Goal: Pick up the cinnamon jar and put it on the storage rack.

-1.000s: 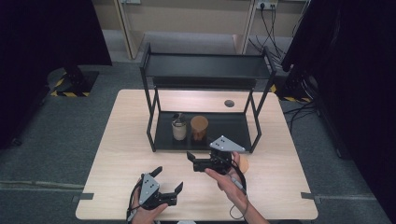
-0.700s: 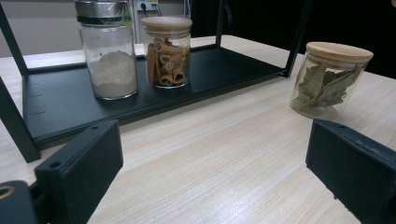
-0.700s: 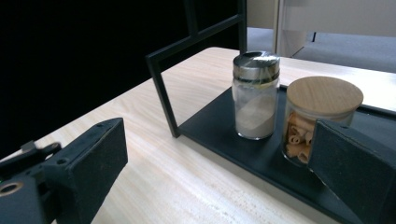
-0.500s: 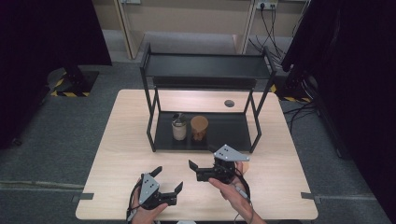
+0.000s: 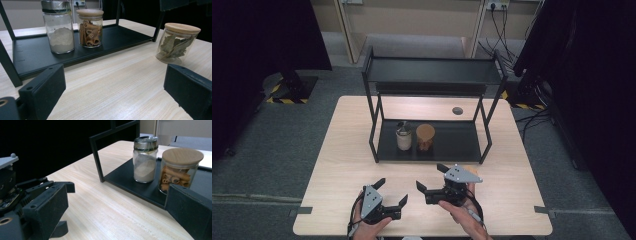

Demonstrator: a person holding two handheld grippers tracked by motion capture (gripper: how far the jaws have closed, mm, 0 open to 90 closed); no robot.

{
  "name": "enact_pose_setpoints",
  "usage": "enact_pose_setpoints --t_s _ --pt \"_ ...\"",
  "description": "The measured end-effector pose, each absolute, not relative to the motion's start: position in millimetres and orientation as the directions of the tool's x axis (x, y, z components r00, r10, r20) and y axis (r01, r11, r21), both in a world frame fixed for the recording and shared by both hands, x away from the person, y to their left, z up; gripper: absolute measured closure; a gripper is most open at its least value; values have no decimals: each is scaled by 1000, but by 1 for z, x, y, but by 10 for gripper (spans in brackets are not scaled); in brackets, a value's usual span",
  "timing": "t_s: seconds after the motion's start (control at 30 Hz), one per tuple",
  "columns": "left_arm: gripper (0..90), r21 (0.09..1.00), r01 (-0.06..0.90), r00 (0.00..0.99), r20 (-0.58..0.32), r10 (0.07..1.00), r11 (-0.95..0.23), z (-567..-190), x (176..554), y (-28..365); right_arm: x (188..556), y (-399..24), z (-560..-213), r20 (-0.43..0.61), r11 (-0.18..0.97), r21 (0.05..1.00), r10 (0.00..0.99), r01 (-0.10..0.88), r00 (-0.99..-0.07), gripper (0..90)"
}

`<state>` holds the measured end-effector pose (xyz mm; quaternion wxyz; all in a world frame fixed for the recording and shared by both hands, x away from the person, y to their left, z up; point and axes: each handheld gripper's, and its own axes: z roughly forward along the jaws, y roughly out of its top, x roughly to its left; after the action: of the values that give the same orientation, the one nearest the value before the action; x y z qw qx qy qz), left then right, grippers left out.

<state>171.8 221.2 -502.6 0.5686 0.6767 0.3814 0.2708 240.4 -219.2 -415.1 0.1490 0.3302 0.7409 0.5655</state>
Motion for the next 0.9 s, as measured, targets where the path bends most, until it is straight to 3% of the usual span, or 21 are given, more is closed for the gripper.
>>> enact_pose_setpoints --t_s 0.9 --pt "31 978 200 557 -67 828 -56 -502 172 223 229 -231 -449 160 173 923 639 344 -752 47"
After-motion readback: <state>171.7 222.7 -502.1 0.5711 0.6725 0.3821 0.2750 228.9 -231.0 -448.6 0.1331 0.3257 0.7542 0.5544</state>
